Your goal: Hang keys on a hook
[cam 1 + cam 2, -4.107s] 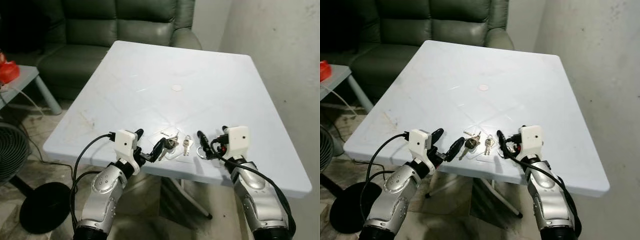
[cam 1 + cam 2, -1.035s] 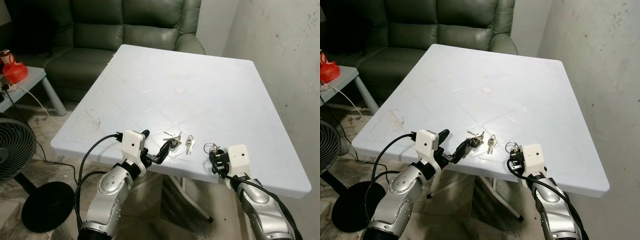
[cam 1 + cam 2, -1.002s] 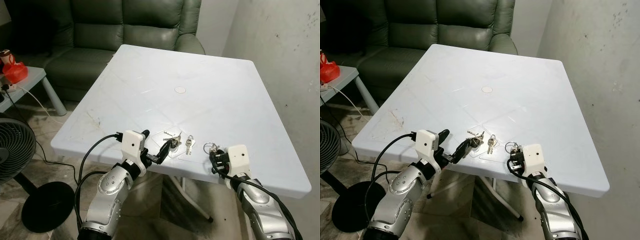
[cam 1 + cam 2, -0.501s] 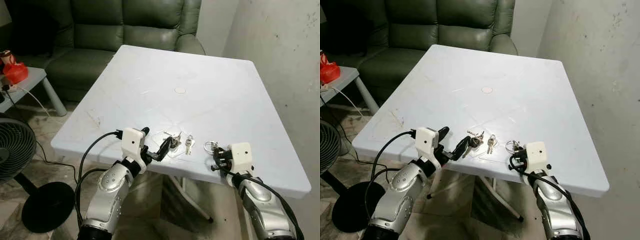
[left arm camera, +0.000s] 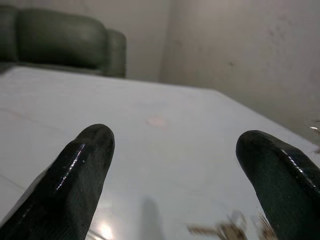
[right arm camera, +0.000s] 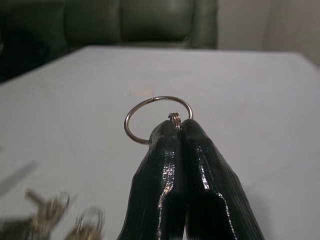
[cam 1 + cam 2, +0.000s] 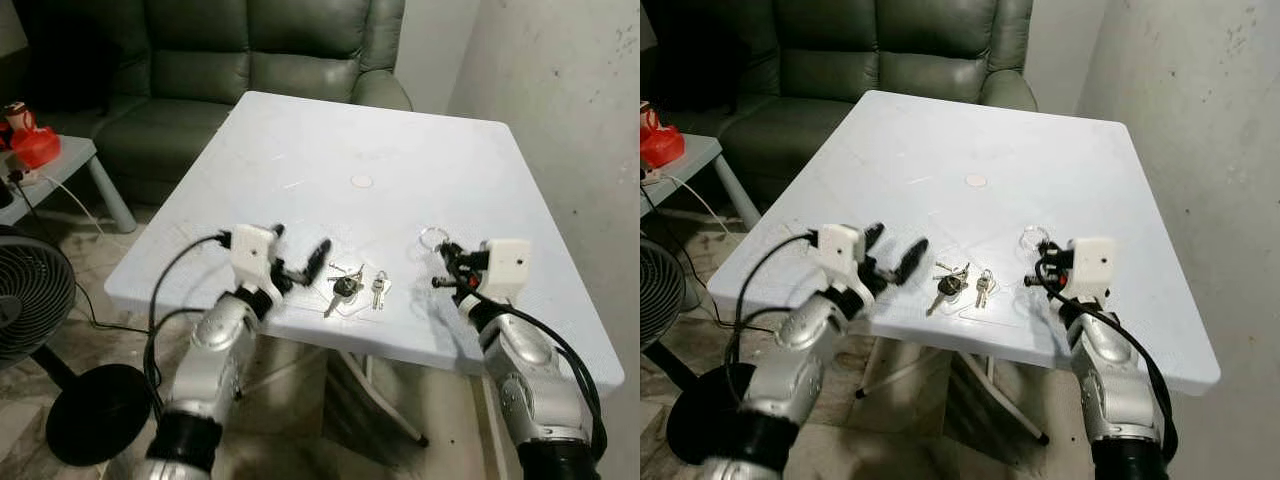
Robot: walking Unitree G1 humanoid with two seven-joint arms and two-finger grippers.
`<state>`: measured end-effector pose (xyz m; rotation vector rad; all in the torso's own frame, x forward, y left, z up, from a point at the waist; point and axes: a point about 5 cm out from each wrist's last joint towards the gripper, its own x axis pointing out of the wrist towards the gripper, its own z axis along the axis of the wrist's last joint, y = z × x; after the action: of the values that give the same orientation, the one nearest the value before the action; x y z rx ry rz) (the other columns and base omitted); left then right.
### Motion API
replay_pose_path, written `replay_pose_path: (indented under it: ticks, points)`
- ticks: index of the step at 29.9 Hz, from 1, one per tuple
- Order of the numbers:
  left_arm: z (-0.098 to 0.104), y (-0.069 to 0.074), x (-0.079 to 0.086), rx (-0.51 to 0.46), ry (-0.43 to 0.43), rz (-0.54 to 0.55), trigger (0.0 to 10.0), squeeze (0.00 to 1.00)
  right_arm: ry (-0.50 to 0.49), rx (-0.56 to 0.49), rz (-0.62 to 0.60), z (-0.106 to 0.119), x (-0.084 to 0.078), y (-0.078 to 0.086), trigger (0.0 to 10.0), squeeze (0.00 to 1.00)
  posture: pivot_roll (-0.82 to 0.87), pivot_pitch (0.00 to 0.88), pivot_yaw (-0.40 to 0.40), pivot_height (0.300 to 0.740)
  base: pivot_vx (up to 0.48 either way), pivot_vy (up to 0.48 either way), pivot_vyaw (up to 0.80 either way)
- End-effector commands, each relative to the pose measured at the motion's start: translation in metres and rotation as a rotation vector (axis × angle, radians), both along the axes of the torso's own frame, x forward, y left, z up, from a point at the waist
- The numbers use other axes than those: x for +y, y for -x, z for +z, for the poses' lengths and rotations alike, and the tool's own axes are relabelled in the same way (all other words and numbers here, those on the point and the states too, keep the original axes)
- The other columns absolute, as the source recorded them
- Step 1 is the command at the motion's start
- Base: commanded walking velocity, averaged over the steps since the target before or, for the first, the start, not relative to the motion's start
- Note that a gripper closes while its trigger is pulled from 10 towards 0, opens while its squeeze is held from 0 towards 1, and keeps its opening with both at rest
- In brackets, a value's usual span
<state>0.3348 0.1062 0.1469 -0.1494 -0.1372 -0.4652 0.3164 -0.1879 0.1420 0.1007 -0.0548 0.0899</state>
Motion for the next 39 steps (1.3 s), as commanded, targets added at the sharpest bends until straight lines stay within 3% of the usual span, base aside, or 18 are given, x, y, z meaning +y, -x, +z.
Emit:
replay_pose_path:
  ticks: [1, 5, 6, 11, 16, 19, 33, 39]
  points:
    - [0.005, -0.008, 0.006, -0.004, 0.012, 0.036, 10.0, 0.0, -0.028, -0.093, -0.029, 0.02, -0.003, -0.002, 10.0, 0.0, -0.01, 0.0, -0.038, 0.74, 0.0, 0.0, 0.0]
    - [0.01, -0.015, 0.013, -0.012, 0.019, 0.066, 10.0, 0.0, -0.047, -0.142, -0.054, 0.03, -0.006, -0.003, 10.0, 0.0, -0.01, 0.0, -0.035, 0.74, 0.0, 0.0, 0.0]
    - [0.013, -0.017, 0.016, -0.026, 0.021, 0.078, 10.0, 0.0, 0.0, -0.213, -0.025, 0.037, -0.005, -0.001, 10.0, 0.0, -0.02, 0.0, -0.032, 0.74, 0.0, 0.0, 0.0]
    - [0.018, -0.021, 0.024, -0.052, 0.031, 0.097, 10.0, 0.0, 0.045, -0.281, -0.018, 0.044, -0.002, 0.005, 10.0, 0.0, -0.02, 0.0, -0.027, 0.74, 0.0, 0.0, 0.0]
    - [0.017, -0.022, 0.03, -0.057, 0.038, 0.117, 10.0, 0.0, 0.059, -0.284, -0.027, 0.037, 0.003, 0.01, 10.0, 0.0, -0.03, 0.0, -0.021, 0.74, 0.0, 0.0, 0.0]
    - [0.014, -0.021, 0.036, -0.034, 0.087, 0.139, 10.0, 0.0, 0.066, -0.272, -0.047, 0.029, 0.006, 0.015, 10.0, 0.0, -0.03, 0.0, -0.02, 0.74, 0.0, 0.0, 0.0]
    - [0.01, -0.023, 0.04, -0.007, 0.096, 0.162, 10.0, 0.0, 0.063, -0.239, -0.087, 0.022, 0.001, 0.017, 10.0, 0.0, -0.03, 0.0, -0.024, 0.74, 0.0, 0.0, 0.0]
    - [0.01, -0.024, 0.042, 0.0, 0.111, 0.173, 10.0, 0.0, 0.061, -0.23, -0.102, 0.022, -0.002, 0.018, 10.0, 0.0, -0.03, 0.0, -0.024, 0.74, 0.0, 0.432, 0.0]
